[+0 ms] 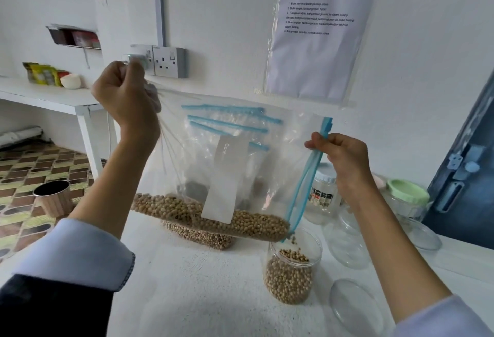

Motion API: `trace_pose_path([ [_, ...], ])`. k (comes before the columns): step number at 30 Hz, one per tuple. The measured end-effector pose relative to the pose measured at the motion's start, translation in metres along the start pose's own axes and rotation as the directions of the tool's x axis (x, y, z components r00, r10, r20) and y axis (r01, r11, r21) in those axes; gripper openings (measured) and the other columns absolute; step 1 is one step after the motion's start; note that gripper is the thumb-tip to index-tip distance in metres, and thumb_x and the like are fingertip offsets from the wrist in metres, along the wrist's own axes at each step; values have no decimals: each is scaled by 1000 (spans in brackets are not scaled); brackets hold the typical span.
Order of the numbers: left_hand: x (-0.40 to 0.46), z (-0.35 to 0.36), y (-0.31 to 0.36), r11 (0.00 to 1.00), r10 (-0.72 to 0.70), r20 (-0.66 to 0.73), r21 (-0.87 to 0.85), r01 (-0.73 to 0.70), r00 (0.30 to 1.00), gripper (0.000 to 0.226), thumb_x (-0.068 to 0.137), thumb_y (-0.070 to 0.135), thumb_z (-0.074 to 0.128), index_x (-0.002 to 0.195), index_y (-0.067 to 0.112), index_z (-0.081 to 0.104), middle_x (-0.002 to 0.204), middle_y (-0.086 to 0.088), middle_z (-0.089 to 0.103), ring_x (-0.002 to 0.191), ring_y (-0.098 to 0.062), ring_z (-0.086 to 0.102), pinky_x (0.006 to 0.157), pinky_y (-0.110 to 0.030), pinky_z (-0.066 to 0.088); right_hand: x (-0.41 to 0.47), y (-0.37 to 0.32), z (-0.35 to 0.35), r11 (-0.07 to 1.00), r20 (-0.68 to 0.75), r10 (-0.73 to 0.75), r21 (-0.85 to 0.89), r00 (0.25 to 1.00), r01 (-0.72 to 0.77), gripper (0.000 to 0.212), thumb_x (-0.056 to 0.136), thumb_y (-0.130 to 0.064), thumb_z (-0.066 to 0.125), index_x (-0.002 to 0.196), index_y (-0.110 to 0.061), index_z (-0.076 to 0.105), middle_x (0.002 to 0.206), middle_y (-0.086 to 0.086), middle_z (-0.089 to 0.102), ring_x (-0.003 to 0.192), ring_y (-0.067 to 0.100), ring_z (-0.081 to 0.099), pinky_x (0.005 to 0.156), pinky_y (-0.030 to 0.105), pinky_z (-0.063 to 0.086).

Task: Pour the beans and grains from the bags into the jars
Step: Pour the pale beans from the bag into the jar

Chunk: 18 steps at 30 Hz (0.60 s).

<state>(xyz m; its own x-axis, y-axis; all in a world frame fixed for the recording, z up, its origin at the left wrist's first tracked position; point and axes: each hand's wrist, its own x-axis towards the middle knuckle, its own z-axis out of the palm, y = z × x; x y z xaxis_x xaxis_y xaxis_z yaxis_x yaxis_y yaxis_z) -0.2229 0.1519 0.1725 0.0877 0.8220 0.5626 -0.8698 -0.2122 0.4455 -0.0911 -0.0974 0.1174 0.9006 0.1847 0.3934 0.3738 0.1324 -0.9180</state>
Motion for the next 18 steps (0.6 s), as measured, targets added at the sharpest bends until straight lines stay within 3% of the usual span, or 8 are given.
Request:
trace_pose_path([
  [3, -1, 1, 0, 1000, 0, 1, -2, 0, 1000, 46, 78, -1, 53, 48, 19, 25, 39, 5, 22, 31, -11, 21, 40, -12, 19, -1, 0, -2, 1000, -38, -21, 16, 999, 22, 17, 84, -16, 71, 67, -14, 69, 61, -14, 69, 67, -5, 61, 77, 12, 42],
  [7, -3, 3, 0, 1000, 6, 6, 21, -6, 1000, 47, 80, -1, 53, 48, 19, 24, 38, 5, 21, 29, -12, 21, 39, -13, 18, -5, -2, -1, 1000, 22, -24, -4, 999, 24, 16, 83, -15, 71, 67, -12, 68, 62, -12, 70, 69, -3, 63, 79, 13, 42],
  [9, -3, 4, 1, 1000, -1, 6, 7, 1, 1000, 48, 79, -1, 53, 46, 21, 25, 38, 6, 21, 30, -12, 21, 40, -13, 18, -5, -1, -2, 999, -29, -44, 7, 999, 44, 17, 83, -15, 71, 66, -14, 68, 61, -12, 70, 68, -2, 63, 76, 12, 43],
  [13, -2, 5, 3, 1000, -2, 8, -4, 2, 1000, 53, 79, -1, 52, 41, 26, 27, 37, 8, 22, 29, -10, 21, 39, -12, 18, -8, 0, -3, 999, -38, -30, 16, 999, 31, 16, 82, -16, 72, 66, -15, 69, 63, -10, 71, 72, 5, 64, 82, 18, 45],
  [18, -2, 3, 2, 1000, 2, 11, 2, -2, 1000, 55, 81, -3, 52, 41, 26, 27, 36, 7, 21, 28, -10, 21, 38, -13, 18, -12, 3, -2, 999, -58, -25, 44, 998, 27, 18, 83, -15, 71, 66, -14, 67, 61, -11, 70, 65, -1, 62, 66, 6, 43],
])
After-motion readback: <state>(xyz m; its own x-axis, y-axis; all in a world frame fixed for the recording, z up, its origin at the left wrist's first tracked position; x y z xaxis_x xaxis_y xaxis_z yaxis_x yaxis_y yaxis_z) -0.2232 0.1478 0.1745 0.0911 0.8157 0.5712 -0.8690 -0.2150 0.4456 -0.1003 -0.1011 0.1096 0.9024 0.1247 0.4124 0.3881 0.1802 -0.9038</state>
